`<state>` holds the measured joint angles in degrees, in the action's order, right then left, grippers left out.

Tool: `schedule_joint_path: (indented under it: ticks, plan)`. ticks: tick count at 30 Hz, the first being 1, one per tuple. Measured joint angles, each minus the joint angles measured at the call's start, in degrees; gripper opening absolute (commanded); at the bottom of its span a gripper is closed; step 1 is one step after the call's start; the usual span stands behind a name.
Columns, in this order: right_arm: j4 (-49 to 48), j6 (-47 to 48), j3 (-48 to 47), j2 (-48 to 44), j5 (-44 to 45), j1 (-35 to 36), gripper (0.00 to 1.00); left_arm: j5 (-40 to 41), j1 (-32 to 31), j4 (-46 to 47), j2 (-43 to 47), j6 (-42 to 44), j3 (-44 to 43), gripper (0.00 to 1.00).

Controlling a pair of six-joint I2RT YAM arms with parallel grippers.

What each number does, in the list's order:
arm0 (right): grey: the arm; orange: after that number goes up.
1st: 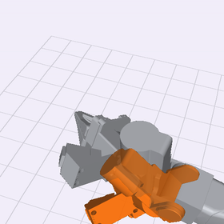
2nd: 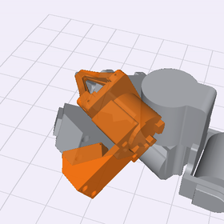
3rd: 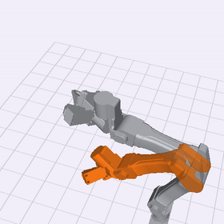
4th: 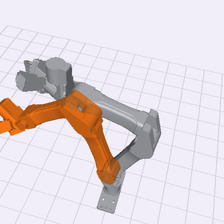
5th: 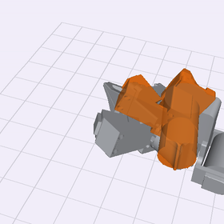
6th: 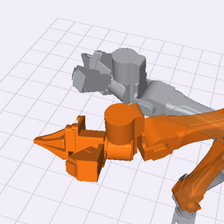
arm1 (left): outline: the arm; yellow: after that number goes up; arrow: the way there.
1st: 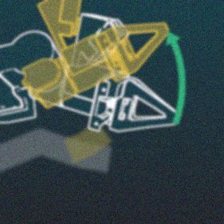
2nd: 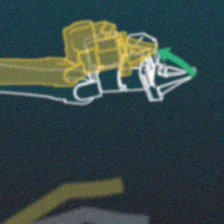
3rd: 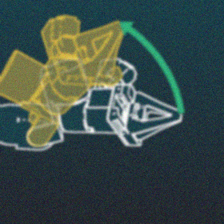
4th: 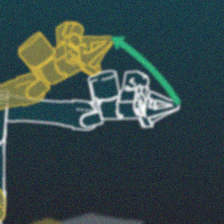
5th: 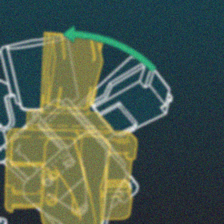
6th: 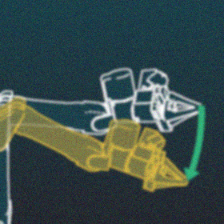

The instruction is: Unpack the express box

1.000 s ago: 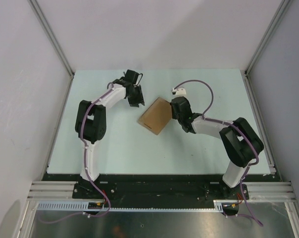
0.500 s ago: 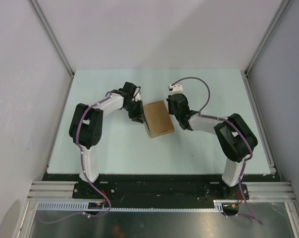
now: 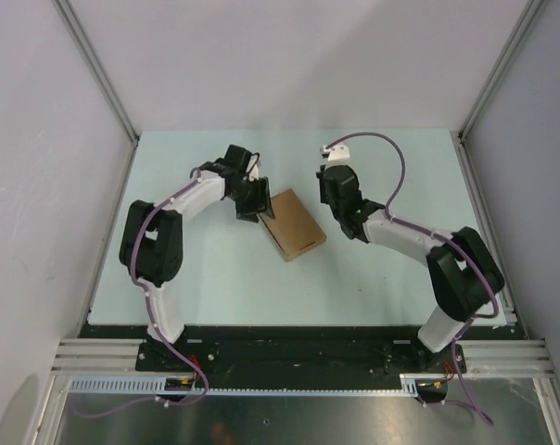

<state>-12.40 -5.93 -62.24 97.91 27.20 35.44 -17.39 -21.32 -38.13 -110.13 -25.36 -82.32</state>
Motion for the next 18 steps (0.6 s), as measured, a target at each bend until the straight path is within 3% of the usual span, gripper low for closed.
schedule_joint_path:
  ticks: [7,18]
  plan:
    - [4.26,0.61,-1.53,-8.26,-9.38,6.16,0.0,-0.85,0.13,0.85,-0.33,0.09,-3.21,0.6]
    - [5.75,-0.81,-1.6,-5.51,-14.78,15.98,0.0,1.84,0.72,1.22,-4.68,1.97,-2.4,0.57]
